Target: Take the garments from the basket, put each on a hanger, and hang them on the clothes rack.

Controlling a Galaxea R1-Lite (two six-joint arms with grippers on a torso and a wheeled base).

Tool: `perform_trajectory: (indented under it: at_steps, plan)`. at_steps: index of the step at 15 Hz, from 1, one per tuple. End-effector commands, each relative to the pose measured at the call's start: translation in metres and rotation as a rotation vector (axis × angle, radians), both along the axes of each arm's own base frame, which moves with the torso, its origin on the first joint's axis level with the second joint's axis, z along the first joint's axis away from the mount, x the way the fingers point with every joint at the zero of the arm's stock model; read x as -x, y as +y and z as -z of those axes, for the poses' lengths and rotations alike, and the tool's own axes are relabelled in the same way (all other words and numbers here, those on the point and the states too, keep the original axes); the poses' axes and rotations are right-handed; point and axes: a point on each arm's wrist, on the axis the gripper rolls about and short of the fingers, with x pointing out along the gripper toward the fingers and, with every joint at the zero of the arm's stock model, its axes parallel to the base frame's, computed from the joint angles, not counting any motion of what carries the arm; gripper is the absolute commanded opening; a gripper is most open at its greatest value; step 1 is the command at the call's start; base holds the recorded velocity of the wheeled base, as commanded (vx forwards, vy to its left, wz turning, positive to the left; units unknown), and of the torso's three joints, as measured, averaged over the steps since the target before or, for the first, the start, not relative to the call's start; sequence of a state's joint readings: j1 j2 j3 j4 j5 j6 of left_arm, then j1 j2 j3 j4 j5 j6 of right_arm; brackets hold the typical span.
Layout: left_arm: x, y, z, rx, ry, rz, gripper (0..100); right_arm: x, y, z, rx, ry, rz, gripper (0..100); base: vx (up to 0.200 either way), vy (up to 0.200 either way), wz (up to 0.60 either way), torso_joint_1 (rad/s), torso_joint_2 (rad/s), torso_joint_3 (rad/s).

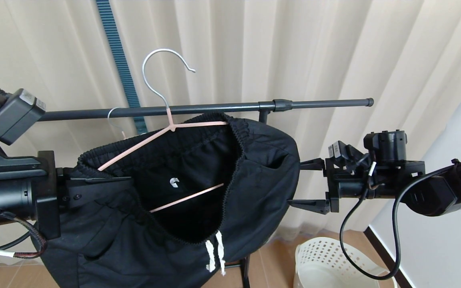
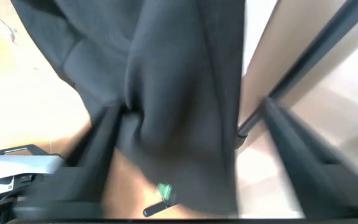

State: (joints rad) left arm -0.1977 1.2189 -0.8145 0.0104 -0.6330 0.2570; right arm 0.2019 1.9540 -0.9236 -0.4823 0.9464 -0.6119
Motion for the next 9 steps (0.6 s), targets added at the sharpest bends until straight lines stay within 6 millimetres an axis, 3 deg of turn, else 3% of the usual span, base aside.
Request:
perform_trajectory:
  at_steps: [1, 6, 9]
  plan:
    - [0.001, 0.007, 0.007, -0.004, 0.023, -0.040, 0, 0.003, 0.000, -0.008, -0.005, -0.023, -0.002, 100, 0.000, 0.000, 0.00, 0.000, 0.00, 0.000]
    - [0.003, 0.026, 0.021, -0.007, 0.068, -0.149, 0, 0.013, -0.001, -0.031, -0.037, -0.035, 0.011, 100, 0.000, 0.000, 0.00, 0.000, 0.00, 0.000]
    - [0.003, 0.030, 0.028, 0.001, 0.111, -0.181, 0, 0.023, 0.013, -0.047, -0.058, 0.008, 0.069, 100, 0.000, 0.000, 0.00, 0.000, 0.00, 0.000]
